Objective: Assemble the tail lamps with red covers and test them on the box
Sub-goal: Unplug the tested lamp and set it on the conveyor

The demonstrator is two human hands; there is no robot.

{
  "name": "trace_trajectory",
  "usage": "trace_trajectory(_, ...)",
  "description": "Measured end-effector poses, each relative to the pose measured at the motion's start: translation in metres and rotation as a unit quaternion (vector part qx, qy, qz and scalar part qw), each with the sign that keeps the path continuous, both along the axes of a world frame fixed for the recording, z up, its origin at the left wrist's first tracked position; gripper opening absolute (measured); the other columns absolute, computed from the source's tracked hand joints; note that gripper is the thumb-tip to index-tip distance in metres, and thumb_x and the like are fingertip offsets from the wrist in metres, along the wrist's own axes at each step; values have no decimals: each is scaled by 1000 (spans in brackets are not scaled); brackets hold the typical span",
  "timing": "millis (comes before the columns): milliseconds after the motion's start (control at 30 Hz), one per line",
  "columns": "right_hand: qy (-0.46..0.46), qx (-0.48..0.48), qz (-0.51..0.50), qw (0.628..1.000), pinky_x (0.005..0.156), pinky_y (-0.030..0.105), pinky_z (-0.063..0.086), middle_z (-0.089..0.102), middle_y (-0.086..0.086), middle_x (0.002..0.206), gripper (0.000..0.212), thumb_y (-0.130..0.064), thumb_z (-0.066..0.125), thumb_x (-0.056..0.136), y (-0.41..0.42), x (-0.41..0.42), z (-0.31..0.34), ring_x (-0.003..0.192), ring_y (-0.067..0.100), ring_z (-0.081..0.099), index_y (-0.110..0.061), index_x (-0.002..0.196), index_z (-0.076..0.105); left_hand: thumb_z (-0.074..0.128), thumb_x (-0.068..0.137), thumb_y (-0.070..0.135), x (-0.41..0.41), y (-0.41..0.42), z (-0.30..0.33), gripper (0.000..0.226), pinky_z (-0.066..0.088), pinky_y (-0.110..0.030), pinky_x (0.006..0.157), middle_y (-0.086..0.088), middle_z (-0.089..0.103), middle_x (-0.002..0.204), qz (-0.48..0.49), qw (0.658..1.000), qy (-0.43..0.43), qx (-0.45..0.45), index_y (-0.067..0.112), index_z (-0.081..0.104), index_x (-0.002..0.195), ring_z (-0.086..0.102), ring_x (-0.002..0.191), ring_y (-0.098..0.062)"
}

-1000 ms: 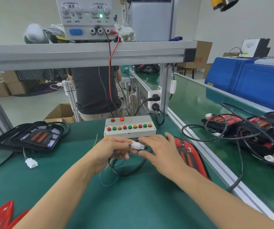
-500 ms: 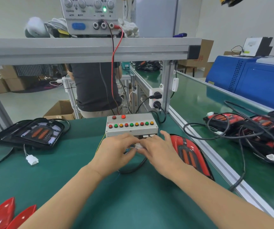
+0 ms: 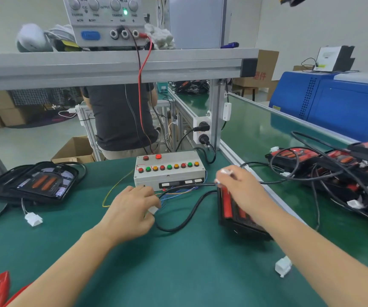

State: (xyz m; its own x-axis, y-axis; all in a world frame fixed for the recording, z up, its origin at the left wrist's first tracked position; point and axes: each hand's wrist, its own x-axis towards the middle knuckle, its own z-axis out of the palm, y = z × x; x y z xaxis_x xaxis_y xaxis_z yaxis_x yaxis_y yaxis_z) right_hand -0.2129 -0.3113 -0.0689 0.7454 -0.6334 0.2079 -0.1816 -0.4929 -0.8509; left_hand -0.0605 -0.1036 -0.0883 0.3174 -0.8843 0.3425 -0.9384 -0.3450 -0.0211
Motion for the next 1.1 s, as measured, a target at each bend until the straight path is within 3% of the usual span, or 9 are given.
trace_trajectory(100, 5, 55, -19, 998, 69, 26, 41, 69, -3, 87, 9, -22, 60, 88, -15, -13, -6, 81, 15, 60, -22, 82, 66, 51, 73, 30, 0, 3, -2, 30, 41, -25, 78, 13, 60, 89, 5, 994, 107, -2, 27, 71, 94, 58, 86, -13)
trace_trajectory(233, 45, -5, 39, 998, 54, 6, 38, 65, -22, 69, 18, -17, 64, 88, -15, -20, -15, 59, -9, 53, -30, 76, 67, 71, 73, 32, 4, -1, 7, 19, 40, -14, 83, 17, 63, 97, -18, 938, 335, -81, 28, 75, 91, 58, 92, -2)
trace_trajectory(400, 60, -62, -35, 996, 72, 20, 40, 68, -12, 93, 17, -14, 62, 89, -19, -22, -21, 89, 7, 60, -29, 81, 65, 77, 75, 15, 5, -4, 7, 17, 35, -21, 93, 20, 55, 120, 20, 936, 334, -109, 26, 66, 67, 53, 109, 3)
trace_trajectory(600, 73, 7, -111, 991, 71, 26, 39, 65, -7, 96, 9, -18, 65, 88, -27, -30, -26, 98, 17, 61, -23, 96, 66, 56, 92, 17, -31, -28, -3, 47, 40, -24, 95, 32, 54, 118, -29, 938, 332, -95, 41, 39, 129, 51, 105, 6)
trace_trajectory(767, 204, 35, -179, 962, 95, 36, 42, 48, 10, 132, 69, -50, 66, 83, -37, -44, -28, 122, 29, 48, -13, 137, 45, 40, 100, 27, -61, -52, -10, 52, 24, -10, 105, 23, 36, 143, -96, 948, 302, -40, 48, 19, 142, 36, 128, 3)
trace_trajectory(833, 215, 152, -166, 950, 89, 34, 46, 56, 10, 121, 72, -52, 66, 82, -41, -49, -29, 110, 27, 56, -7, 135, 46, 36, 100, 34, -69, -59, -12, 50, 17, -11, 111, 28, 24, 147, -121, 942, 310, -32, 53, 12, 138, 25, 134, 8)
trace_trajectory(933, 195, 257, -137, 937, 65, 27, 54, 70, 7, 89, 39, -36, 72, 82, -47, -54, -31, 74, 19, 66, -9, 108, 62, 33, 99, 42, -75, -66, -20, 45, 18, -17, 113, 27, 14, 151, -129, 939, 319, 1, 51, 20, 141, 20, 136, 9)
trace_trajectory(1000, 183, 296, -130, 928, 49, 20, 45, 67, 2, 67, 21, -28, 72, 84, -48, -55, -30, 51, 11, 59, -12, 94, 63, 35, 99, 39, -75, -69, -25, 41, 17, -9, 109, 26, 17, 150, -118, 933, 339, -20, 48, 31, 139, 23, 134, 9)
trace_trajectory(1100, 154, 352, -107, 917, 49, 19, 48, 71, -3, 61, 21, -31, 72, 82, -43, -54, -30, 51, 9, 64, -14, 94, 67, 47, 98, 24, -69, -69, -27, 31, 20, -8, 108, 22, 33, 140, -104, 913, 387, -75, 42, 50, 123, 33, 130, 7)
